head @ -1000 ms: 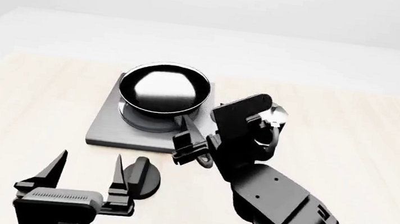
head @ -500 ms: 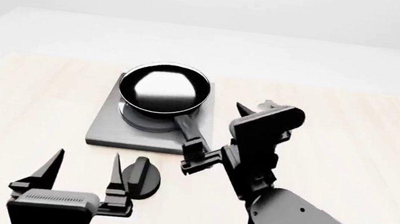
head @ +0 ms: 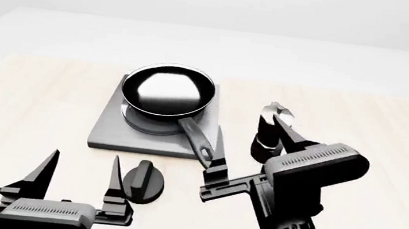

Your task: Put the frying pan on the stove.

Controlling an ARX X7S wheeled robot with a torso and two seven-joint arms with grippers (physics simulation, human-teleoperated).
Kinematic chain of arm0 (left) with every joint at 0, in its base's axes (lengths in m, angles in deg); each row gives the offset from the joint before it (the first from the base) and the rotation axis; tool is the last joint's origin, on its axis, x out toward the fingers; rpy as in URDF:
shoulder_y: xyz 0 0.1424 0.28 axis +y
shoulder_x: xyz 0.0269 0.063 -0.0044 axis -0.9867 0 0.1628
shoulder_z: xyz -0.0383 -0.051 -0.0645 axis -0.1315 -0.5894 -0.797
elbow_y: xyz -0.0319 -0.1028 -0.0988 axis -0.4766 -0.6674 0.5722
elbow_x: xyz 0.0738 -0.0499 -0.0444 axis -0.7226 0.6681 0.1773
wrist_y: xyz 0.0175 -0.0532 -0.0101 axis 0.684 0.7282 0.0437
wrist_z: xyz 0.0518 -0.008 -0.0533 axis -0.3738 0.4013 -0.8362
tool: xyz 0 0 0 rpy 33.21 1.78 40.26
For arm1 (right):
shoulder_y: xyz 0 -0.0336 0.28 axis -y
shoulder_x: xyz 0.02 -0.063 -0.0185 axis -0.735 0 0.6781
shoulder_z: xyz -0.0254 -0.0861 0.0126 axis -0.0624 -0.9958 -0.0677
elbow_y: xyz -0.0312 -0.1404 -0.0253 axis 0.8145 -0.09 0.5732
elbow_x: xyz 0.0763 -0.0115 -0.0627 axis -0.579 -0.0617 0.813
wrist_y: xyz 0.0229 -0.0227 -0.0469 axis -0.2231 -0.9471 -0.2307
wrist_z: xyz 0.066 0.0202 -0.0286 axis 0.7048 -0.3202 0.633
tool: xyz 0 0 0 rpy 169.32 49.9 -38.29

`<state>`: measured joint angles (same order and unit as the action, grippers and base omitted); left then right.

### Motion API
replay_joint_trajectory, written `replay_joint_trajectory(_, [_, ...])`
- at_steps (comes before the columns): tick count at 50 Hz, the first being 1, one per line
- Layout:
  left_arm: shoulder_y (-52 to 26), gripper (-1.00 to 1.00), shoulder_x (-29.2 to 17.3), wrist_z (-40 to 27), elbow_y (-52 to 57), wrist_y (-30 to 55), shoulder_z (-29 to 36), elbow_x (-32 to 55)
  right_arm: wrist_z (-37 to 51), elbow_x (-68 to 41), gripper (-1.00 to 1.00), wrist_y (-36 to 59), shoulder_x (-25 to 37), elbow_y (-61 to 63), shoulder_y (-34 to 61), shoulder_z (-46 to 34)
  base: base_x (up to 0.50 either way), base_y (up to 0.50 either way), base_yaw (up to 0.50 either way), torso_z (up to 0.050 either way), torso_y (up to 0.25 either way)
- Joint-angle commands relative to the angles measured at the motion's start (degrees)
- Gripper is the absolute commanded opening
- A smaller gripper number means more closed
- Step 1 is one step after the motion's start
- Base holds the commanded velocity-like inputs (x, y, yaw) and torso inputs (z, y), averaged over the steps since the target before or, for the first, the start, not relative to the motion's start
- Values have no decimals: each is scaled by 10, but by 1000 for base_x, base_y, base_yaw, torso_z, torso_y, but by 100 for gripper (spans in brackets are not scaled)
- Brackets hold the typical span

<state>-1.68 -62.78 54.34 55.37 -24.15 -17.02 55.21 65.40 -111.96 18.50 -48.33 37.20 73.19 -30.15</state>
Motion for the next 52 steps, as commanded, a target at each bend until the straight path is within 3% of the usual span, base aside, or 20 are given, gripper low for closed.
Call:
replay_joint_trajectory(1, [12, 100, -10, -8, 28, 3, -2, -8, 48, 11, 100, -6, 38, 83, -40, 13, 0, 0, 0, 0, 0])
replay_joint_trajectory(17, [48, 100, -37, -23, 104, 6, -7, -34, 127, 39, 100, -7, 101, 203, -72, 1, 0, 0, 0, 0, 0])
replay_joint_trajectory(20, [54, 100, -41, -25, 113, 4, -10, -37, 179, 34, 100, -50, 143, 203, -33, -66, 0, 0, 0, 0, 0])
replay_joint_trajectory(25, [65, 100, -47, -29, 128, 1, -13, -41, 284, 37, 100, -128, 202, 203, 94, -251, 0, 0, 0, 0, 0])
replay_joint_trajectory(28, [74, 100, -51, -32, 142, -1, -15, -46, 352, 43, 100, -173, 222, 203, 206, -395, 0, 0, 0, 0, 0])
replay_joint_trajectory(33, [90, 100, -59, -35, 164, -7, -18, -54, 505, 64, 100, -264, 207, 204, 480, -732, 0, 0, 0, 0, 0])
replay_joint_trajectory(52, [128, 100, -75, -46, 214, -22, -27, -70, 508, 181, 100, -332, 286, 204, 465, -798, 0, 0, 0, 0, 0])
